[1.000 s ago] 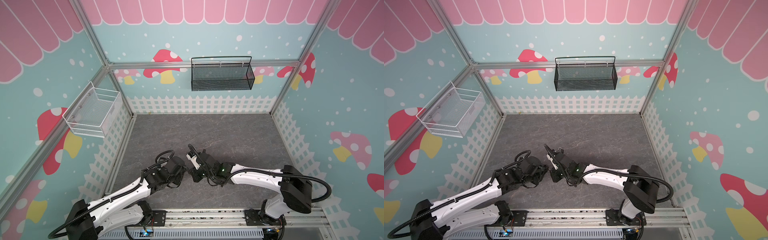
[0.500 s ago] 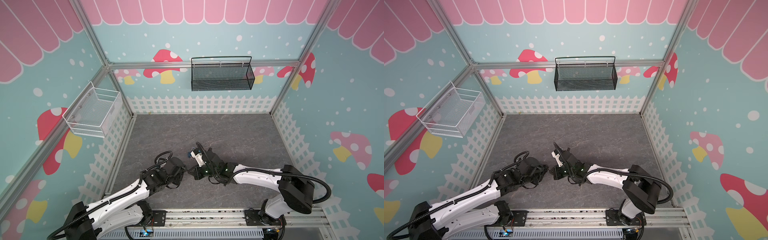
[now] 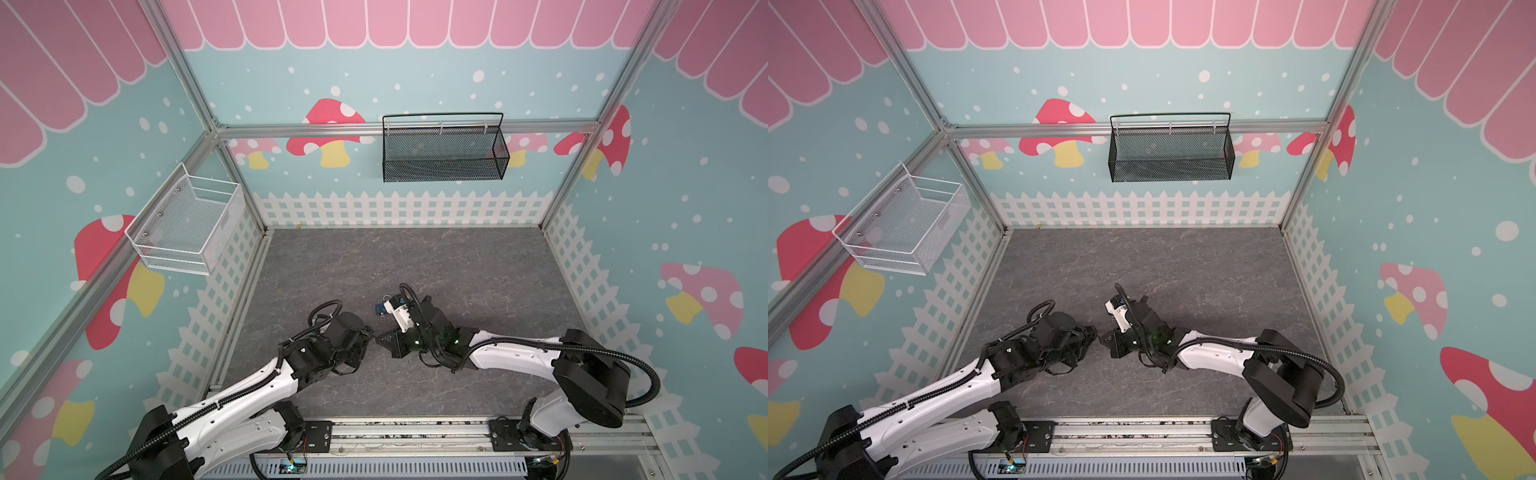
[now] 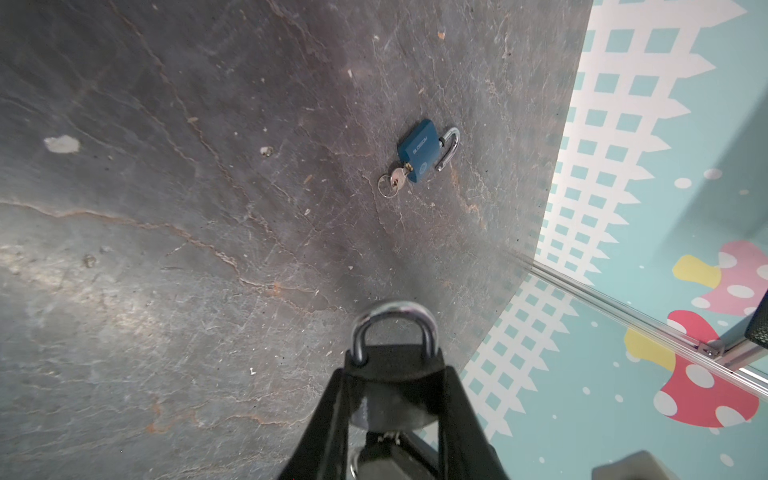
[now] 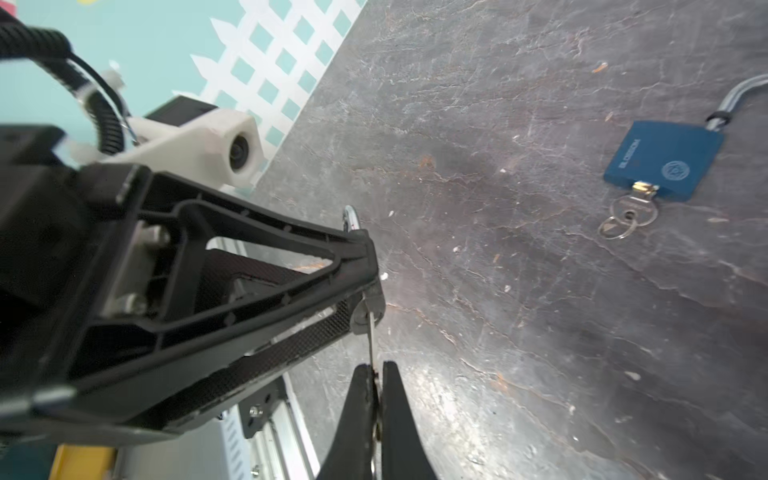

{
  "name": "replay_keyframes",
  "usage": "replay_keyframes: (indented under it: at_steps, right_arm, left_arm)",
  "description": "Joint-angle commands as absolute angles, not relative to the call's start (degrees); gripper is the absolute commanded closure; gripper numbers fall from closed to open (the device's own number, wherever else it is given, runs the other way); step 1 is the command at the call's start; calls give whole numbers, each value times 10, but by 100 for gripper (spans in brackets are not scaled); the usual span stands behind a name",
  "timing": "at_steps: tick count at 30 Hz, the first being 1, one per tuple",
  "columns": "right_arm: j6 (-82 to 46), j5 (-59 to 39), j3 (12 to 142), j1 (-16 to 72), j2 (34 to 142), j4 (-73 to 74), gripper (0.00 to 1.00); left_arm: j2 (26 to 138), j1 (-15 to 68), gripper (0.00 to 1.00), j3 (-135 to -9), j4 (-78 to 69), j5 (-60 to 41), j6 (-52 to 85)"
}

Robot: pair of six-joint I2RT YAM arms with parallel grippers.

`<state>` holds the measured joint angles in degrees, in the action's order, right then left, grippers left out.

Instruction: Unlock with the key

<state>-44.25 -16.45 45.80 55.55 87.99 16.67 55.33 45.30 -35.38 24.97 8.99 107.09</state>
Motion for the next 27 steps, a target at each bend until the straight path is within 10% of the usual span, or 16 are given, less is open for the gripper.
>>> replay_keyframes:
  at_steps: [1, 11, 27]
  right_arm:
    - [-423, -84, 486, 572, 839, 213, 100]
    - [-360, 95, 482, 625, 805, 78, 100]
    - [-382, 5, 512, 629, 824, 53, 100]
  left_arm:
    - [545, 453, 100, -350, 260, -1, 1058]
    - [517, 413, 100, -353, 255, 23, 1066]
    - [519, 413, 100, -362, 224, 28, 1075]
